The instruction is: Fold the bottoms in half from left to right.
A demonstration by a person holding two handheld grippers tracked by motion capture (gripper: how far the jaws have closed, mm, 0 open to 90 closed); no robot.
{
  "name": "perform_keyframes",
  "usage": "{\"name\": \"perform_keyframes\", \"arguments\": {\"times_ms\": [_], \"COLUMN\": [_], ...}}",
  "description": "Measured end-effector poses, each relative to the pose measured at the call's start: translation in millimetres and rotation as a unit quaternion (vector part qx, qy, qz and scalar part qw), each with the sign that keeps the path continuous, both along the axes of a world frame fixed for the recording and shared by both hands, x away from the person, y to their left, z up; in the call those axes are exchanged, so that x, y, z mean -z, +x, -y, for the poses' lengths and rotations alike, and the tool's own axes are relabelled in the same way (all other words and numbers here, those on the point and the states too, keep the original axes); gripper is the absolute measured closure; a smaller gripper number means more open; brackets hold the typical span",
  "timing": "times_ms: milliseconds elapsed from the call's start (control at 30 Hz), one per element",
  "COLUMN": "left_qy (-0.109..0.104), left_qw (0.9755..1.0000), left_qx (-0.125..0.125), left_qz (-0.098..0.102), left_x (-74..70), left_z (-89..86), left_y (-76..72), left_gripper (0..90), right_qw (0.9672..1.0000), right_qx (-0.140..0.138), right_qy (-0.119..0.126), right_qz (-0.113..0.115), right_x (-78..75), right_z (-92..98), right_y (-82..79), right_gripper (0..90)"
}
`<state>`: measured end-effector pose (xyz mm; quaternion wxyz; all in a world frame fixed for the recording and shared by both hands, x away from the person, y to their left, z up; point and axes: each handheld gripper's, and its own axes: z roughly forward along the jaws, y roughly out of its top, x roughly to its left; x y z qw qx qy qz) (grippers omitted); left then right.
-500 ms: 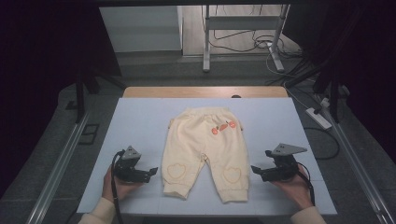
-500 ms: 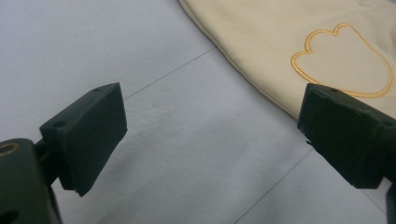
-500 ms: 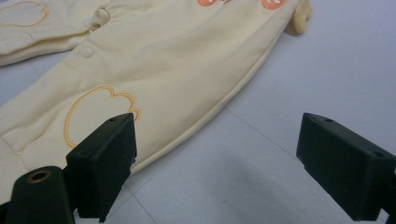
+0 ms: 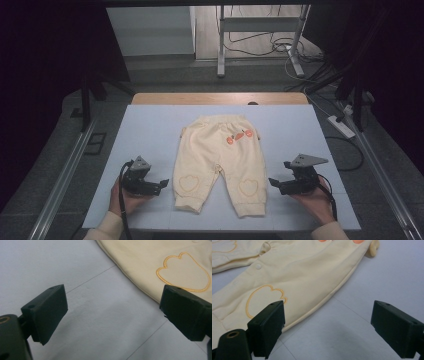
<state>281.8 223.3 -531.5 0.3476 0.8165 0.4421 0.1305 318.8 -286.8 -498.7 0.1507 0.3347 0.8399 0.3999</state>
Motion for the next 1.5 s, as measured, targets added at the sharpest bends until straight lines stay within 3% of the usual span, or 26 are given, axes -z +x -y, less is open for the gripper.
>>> {"name": "perform_keyframes", "arguments": {"times_ms": [733,900,1500], "left_qy": [0.0,0.001,0.003], "left_qw": [1.0,1.0,1.0], "left_qx": [-0.001,0.0,0.003], "left_qz": [0.0,-0.002,-0.005], "left_x": [-1.0,-0.7,0.7], "left_z": [-0.7,-0.9,2.3], "left_y": [2.3,4.0,6.1], "left_gripper": [7.4,7.4,7.3], "right_qw": [0.9999,0.9996,0.9976], "right_qx": [-0.011,-0.02,-0.068], "right_qy": [0.008,0.017,0.01], "right_qz": [0.003,0.0,-0.005], "right_x": [-2.8,-4.5,-7.3], "right_z": [-9.7,-17.5,-53.6], "right_y": [-2.1,-0.5,-2.8], "right_gripper": [12.2,12.5,13.5]}}
